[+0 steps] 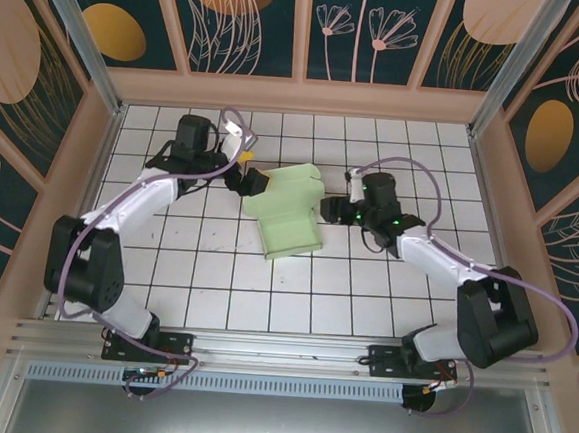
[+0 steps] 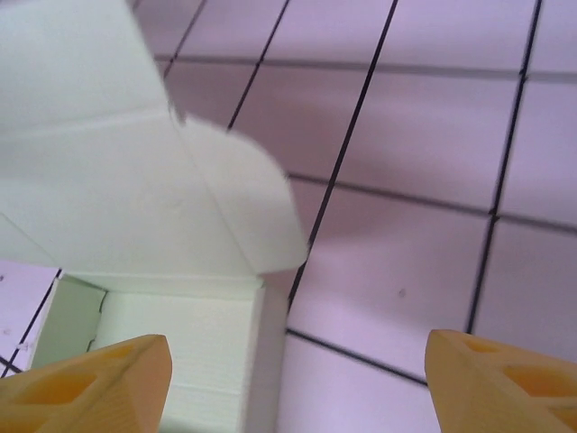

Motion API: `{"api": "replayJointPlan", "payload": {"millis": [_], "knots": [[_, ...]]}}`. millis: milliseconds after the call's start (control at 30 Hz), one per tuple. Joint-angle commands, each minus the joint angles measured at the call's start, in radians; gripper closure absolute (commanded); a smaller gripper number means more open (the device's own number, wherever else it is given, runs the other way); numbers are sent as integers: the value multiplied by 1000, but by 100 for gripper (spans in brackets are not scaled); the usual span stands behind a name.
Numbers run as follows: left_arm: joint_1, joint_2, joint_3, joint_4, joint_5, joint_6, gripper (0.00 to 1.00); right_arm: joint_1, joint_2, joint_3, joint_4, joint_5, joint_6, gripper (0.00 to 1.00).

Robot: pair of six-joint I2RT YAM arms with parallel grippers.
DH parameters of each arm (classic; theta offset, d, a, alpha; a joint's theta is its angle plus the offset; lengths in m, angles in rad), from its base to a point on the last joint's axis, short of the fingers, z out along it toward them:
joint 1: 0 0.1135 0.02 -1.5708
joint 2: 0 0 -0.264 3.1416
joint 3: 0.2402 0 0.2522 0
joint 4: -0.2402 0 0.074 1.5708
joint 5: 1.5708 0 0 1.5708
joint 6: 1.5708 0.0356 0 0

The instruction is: Fold the paper box

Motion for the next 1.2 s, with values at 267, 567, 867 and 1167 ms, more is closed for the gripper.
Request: {"api": "replayJointPlan", "payload": {"millis": [267,567,867,1167], "knots": [[-6,-421,-395,336,-481,-379,1,-174,182,385,-380,-382,-648,26],[-7,-513,-422,132,-498,-387,1,-188,488,764,-737,-443,-1042,27],[-6,-475,-420,129,-442,-351,1,-135,755,1109,-1049,-464,-1245,32],[-6,-433,-443,185,-394,-351,1,-108,847,1213,-1152,-454,-1285,39]]}}
